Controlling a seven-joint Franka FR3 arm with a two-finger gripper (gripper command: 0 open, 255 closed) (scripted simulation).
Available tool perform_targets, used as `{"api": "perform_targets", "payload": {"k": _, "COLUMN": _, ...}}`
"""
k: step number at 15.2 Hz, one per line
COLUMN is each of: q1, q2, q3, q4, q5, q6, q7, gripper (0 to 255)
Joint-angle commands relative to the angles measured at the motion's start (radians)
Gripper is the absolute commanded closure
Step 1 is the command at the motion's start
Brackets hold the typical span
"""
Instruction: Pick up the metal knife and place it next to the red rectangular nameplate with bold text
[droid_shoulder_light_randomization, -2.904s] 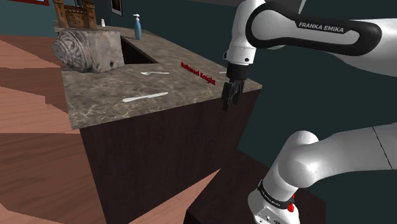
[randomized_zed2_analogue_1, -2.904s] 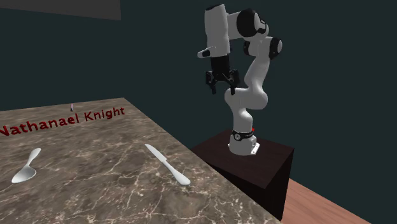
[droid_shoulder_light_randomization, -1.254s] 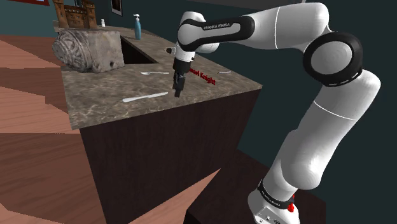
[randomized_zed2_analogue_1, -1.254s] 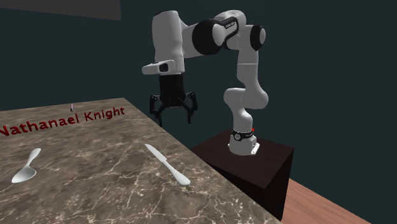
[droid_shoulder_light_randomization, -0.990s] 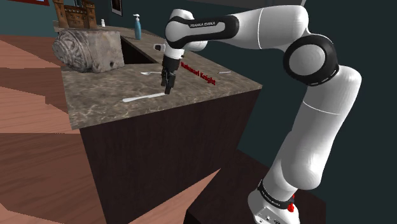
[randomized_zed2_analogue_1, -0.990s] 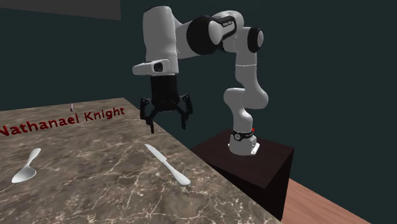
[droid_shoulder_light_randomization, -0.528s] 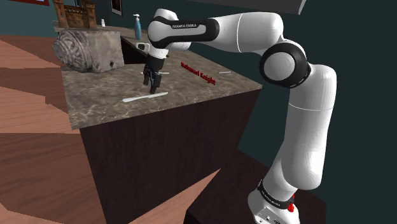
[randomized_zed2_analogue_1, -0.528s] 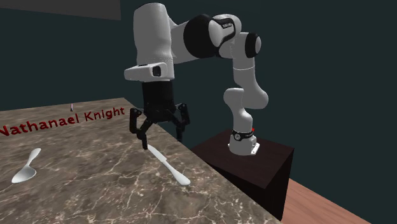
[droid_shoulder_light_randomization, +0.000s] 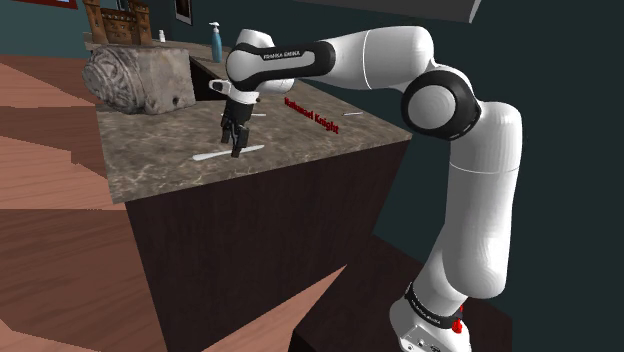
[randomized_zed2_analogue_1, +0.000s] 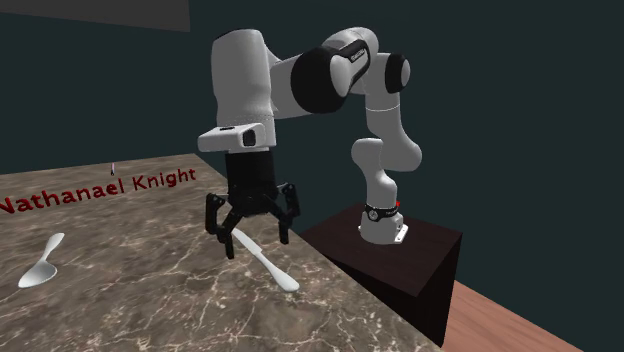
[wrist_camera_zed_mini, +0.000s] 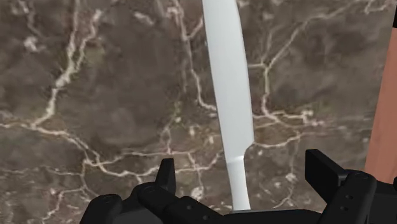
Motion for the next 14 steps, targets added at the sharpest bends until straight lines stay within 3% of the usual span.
{"api": "perform_targets", "payload": {"k": 1, "q1": 0.0, "q2": 0.0, "q3": 0.0, "q4": -0.004, "q5": 0.0, "q6": 0.005, "q7": -0.001, "gripper": 0}}
{"api": "perform_targets", "payload": {"k": 6, "q1": 0.0, "q2": 0.001, "q3": 0.0, "q4": -0.003, "q5": 0.0, "q6": 0.004, "q7": -0.001, "gripper": 0}}
{"api": "perform_targets", "payload": {"k": 7, "q1": 0.0, "q2": 0.001, "q3": 0.0, "q4": -0.003, "q5": 0.0, "q6": 0.004, "q7": -0.001, "gripper": 255}}
{"api": "perform_targets", "payload": {"k": 14, "q1": 0.001, "q2": 0.003, "q3": 0.001, "q4": -0.004, "q5": 0.001, "q6": 0.008, "q7": 0.0, "gripper": 255}}
